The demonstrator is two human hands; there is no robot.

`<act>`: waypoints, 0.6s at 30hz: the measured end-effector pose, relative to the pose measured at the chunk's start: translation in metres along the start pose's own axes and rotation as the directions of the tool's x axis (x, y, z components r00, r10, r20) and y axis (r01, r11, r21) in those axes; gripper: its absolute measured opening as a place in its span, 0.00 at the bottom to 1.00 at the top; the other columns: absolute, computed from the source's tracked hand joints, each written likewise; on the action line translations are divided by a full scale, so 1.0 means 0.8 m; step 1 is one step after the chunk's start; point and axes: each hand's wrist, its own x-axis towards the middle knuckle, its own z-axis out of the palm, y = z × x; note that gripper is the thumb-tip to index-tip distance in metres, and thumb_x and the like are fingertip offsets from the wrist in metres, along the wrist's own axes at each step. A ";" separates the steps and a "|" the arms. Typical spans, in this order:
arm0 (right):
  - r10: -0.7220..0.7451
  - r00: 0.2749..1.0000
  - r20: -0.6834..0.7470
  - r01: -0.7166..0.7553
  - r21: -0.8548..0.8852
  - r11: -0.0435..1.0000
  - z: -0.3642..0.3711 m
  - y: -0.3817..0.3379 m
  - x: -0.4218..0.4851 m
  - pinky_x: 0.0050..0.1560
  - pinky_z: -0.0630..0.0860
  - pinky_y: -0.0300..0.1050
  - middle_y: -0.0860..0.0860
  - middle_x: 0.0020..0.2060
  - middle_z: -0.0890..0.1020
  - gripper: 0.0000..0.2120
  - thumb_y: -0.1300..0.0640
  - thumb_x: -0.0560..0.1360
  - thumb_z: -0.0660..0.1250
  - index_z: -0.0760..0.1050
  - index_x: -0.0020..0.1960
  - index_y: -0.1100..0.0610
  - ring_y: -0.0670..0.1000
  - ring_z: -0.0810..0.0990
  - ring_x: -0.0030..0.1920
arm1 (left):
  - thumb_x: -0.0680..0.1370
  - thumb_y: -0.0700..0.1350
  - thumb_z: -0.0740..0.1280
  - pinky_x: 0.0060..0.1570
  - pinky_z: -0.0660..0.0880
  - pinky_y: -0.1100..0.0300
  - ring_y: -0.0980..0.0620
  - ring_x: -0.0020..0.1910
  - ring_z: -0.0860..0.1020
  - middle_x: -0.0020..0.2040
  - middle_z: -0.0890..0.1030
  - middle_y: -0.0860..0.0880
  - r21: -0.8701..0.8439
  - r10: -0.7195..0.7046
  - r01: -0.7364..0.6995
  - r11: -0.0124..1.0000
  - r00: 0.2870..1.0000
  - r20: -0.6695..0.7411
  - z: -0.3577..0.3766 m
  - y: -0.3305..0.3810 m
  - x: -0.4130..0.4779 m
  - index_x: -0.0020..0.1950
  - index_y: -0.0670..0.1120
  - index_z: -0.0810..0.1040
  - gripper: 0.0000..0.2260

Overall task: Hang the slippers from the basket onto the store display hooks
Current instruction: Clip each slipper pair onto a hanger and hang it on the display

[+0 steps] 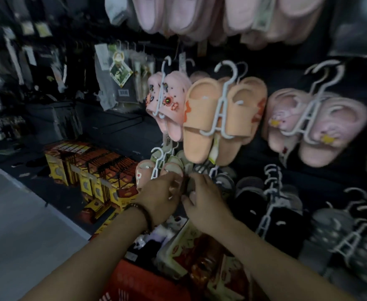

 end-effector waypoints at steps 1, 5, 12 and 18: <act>0.015 1.000 0.019 -0.015 -0.007 1.000 -0.020 -0.002 -0.007 0.67 0.72 0.51 0.50 0.70 0.70 0.23 0.49 0.82 0.66 0.65 0.74 0.50 0.54 0.70 0.70 | 0.79 0.44 0.67 0.52 0.80 0.52 0.48 0.52 0.82 0.56 0.83 0.49 -0.012 0.017 -0.017 1.000 1.000 0.006 -0.003 0.017 -0.003 0.63 0.50 0.77 0.13; 0.003 0.997 0.082 0.003 -0.072 0.997 -0.100 -0.003 -0.041 0.60 0.78 0.50 0.48 0.66 0.73 0.19 0.45 0.83 0.66 0.67 0.71 0.47 0.51 0.75 0.62 | 0.79 0.46 0.61 0.49 0.80 0.48 0.50 0.50 0.81 0.50 0.83 0.50 -0.032 0.109 -0.108 0.994 0.993 0.033 -0.009 0.083 -0.007 0.57 0.52 0.77 0.09; -0.009 0.984 -0.176 -0.015 -0.130 0.991 -0.241 0.020 -0.084 0.57 0.78 0.52 0.46 0.59 0.74 0.16 0.45 0.79 0.67 0.72 0.65 0.45 0.50 0.76 0.58 | 0.80 0.44 0.67 0.46 0.76 0.65 0.62 0.47 0.79 0.54 0.80 0.60 -0.104 0.315 -0.311 0.945 0.948 0.031 -0.010 0.207 0.028 0.59 0.59 0.76 0.12; 0.002 0.932 -0.362 -0.112 -0.285 0.952 -0.313 0.047 -0.080 0.59 0.77 0.54 0.51 0.62 0.74 0.20 0.47 0.77 0.68 0.72 0.67 0.50 0.56 0.73 0.63 | 0.76 0.49 0.70 0.58 0.77 0.55 0.57 0.57 0.77 0.60 0.75 0.56 -0.083 0.440 -0.438 0.895 0.898 0.020 0.005 0.268 0.085 0.65 0.58 0.73 0.18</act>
